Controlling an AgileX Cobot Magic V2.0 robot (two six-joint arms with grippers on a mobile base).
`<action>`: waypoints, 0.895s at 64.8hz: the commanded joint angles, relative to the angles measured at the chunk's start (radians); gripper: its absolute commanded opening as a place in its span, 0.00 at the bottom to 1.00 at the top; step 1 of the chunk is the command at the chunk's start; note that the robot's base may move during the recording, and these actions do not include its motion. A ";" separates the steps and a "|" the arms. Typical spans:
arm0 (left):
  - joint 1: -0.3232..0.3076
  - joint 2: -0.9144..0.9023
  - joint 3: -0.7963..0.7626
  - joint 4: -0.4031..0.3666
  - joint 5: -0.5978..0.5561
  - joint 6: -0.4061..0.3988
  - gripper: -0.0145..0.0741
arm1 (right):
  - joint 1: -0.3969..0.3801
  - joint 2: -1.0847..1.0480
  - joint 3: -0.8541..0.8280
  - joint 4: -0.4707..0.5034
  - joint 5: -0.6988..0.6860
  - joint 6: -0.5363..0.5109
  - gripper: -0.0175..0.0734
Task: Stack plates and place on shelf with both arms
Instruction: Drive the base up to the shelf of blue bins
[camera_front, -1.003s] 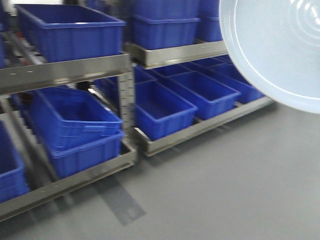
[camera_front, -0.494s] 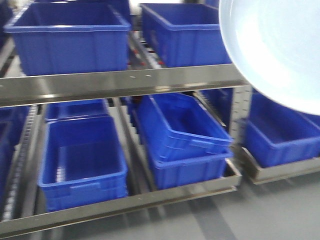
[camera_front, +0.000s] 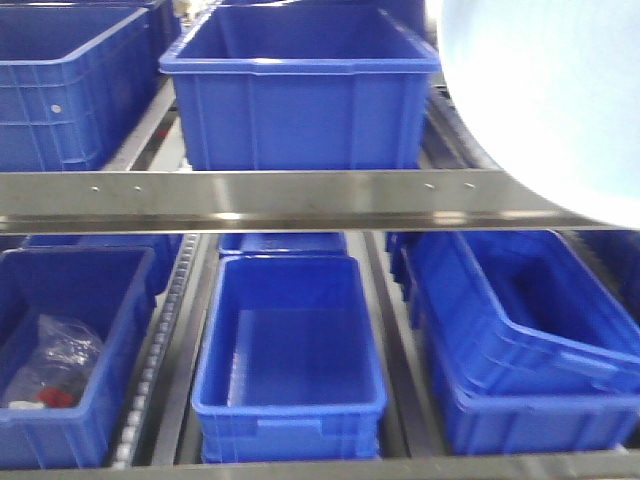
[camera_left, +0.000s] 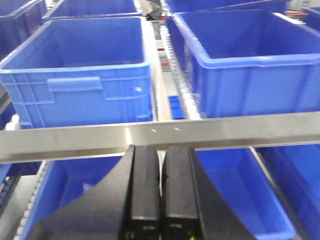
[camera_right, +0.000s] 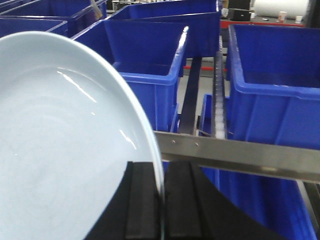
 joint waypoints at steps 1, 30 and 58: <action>-0.001 0.007 -0.030 0.001 -0.085 -0.002 0.26 | -0.003 0.003 -0.033 -0.005 -0.096 -0.002 0.25; -0.001 0.007 -0.030 0.001 -0.085 -0.002 0.26 | -0.003 0.003 -0.033 -0.005 -0.096 -0.002 0.25; -0.001 0.007 -0.030 0.001 -0.085 -0.002 0.26 | -0.003 0.003 -0.033 -0.005 -0.096 -0.002 0.25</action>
